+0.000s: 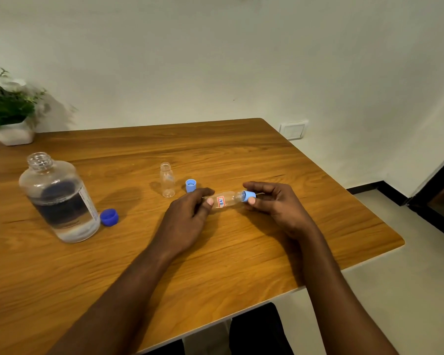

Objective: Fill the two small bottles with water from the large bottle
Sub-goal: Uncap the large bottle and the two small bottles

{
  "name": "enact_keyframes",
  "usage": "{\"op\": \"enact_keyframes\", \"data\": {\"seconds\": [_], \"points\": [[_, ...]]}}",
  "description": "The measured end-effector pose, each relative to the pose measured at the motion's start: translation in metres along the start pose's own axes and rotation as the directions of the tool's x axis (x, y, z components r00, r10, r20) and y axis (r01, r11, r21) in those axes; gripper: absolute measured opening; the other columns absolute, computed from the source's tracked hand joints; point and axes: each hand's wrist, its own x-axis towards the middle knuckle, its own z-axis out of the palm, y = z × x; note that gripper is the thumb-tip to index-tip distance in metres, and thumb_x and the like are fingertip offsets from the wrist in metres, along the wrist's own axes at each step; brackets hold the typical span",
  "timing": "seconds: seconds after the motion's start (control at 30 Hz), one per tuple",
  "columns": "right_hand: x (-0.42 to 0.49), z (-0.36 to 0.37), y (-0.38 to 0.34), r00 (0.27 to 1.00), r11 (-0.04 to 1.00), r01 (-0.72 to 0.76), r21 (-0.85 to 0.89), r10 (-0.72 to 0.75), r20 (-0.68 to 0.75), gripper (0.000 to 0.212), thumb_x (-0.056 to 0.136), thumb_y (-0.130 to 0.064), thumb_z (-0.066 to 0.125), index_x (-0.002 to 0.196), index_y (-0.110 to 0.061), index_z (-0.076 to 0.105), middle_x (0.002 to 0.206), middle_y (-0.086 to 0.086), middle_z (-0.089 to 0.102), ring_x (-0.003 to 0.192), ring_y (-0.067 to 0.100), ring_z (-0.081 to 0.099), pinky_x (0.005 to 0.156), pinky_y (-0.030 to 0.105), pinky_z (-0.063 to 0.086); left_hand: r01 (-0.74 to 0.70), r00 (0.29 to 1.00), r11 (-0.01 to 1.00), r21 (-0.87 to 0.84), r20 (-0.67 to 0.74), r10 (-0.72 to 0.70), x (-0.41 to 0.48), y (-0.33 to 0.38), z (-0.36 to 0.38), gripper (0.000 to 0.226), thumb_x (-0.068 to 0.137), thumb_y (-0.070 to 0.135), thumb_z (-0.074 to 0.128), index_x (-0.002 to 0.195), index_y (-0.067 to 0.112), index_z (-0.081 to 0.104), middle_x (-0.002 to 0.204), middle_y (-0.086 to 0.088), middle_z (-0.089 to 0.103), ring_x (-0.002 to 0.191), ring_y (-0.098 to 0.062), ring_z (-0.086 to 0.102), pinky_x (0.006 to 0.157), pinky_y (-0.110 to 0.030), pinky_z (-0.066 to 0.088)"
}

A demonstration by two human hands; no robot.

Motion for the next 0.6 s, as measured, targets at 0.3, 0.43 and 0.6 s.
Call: {"op": "enact_keyframes", "data": {"seconds": [0.3,0.43,0.6], "points": [[-0.0005,0.0036,0.0016,0.996,0.996,0.084,0.042,-0.082,-0.037,0.029,0.09,0.0,0.06,0.117,-0.009,0.065,0.108,0.009,0.072,0.089,0.017,0.072,0.078,0.023,0.058,-0.026,0.999,0.998,0.064,0.044,0.023,-0.0017,-0.0042,0.0023,0.031,0.082,0.031,0.072,0.111,0.03,0.059,0.093,0.013,0.064,0.09,-0.008,0.061,0.082,-0.04,0.051],[-0.0008,0.0066,0.0011,0.993,0.994,0.109,0.001,-0.109,-0.048,0.022,0.084,-0.003,0.068,0.105,-0.003,0.071,0.092,0.009,0.075,0.074,0.014,0.068,0.07,0.022,0.057,-0.085,0.996,0.982,0.167,0.046,0.079,-0.0022,-0.0016,0.003,0.038,0.079,0.039,0.066,0.116,0.032,0.056,0.086,0.016,0.061,0.086,-0.005,0.058,0.082,-0.036,0.049],[-0.0013,0.0087,0.0017,0.996,0.996,0.079,0.034,-0.078,-0.041,0.025,0.075,0.005,0.074,0.1,0.004,0.07,0.095,0.021,0.073,0.084,0.03,0.068,0.08,0.035,0.058,-0.124,0.992,0.963,0.24,0.041,0.118,-0.0024,0.001,0.0038,0.046,0.077,0.044,0.058,0.121,0.031,0.057,0.085,0.018,0.058,0.084,-0.005,0.057,0.084,-0.034,0.048]]}}
